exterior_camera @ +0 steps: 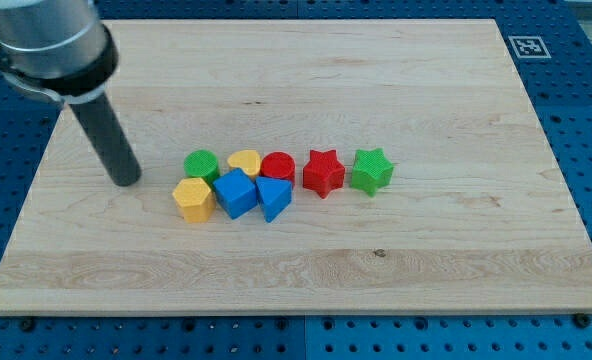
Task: Arrange the yellow heart red blocks and the green star in a horizontal line
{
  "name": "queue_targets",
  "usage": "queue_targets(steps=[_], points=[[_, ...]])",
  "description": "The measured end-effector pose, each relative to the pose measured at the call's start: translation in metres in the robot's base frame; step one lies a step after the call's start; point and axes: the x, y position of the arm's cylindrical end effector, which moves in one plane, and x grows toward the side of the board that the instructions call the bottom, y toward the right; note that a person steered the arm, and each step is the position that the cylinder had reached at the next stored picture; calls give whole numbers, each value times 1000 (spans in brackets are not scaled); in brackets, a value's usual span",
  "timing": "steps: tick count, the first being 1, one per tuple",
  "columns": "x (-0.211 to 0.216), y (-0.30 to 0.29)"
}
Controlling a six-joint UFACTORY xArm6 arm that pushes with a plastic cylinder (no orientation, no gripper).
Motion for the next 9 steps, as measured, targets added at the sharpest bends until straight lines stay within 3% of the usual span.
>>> queue_targets(steps=[1,3,4,8,9], points=[[-17,32],[-100,74],[-107,106],[-8,142],[-6,150]])
